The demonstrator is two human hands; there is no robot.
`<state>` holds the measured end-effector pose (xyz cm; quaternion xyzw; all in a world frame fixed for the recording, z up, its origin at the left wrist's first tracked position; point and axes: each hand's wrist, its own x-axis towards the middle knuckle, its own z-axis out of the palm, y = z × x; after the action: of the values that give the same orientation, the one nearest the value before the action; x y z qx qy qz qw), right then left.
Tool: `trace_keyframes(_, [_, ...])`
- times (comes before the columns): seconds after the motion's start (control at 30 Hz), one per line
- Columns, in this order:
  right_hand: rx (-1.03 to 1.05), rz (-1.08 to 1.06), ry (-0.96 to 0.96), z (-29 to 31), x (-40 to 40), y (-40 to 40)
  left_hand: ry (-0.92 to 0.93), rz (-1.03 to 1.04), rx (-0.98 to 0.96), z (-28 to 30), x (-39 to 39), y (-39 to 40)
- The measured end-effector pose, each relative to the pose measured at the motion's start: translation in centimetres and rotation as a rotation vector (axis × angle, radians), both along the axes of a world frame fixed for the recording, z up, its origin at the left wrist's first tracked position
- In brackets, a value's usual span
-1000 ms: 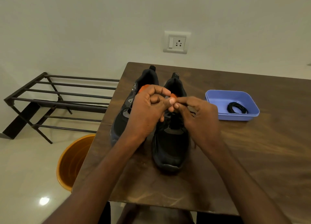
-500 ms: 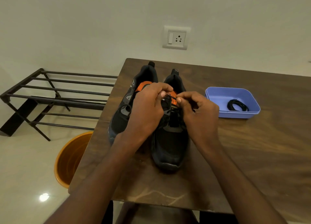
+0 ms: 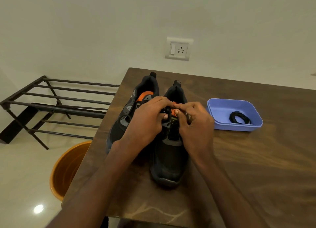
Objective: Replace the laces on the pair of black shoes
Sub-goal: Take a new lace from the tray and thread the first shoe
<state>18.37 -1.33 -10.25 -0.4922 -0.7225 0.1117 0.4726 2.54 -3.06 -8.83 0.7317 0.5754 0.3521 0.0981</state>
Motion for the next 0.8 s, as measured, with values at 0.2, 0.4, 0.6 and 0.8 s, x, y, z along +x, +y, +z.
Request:
trace_keyframes(0.2, [-0.016,-0.009,-0.125,0.4,-0.1,0.5,-0.054,0.013,0.027,-0.3,-0.6,-0.1])
trace_keyframes(0.4, [-0.100,0.075,-0.278,1.0,1.1,1.0,-0.108,0.020,0.053,-0.5,-1.2,-0.3])
trace_keyframes(0.6, [-0.204,0.109,-0.217,0.6,1.0,1.0,-0.150,0.015,0.073,-0.9,-1.0,-0.3])
trace_keyframes(0.8, [-0.328,0.158,0.053,0.1,0.9,1.1,-0.146,0.013,0.070,-1.3,-1.1,-0.5])
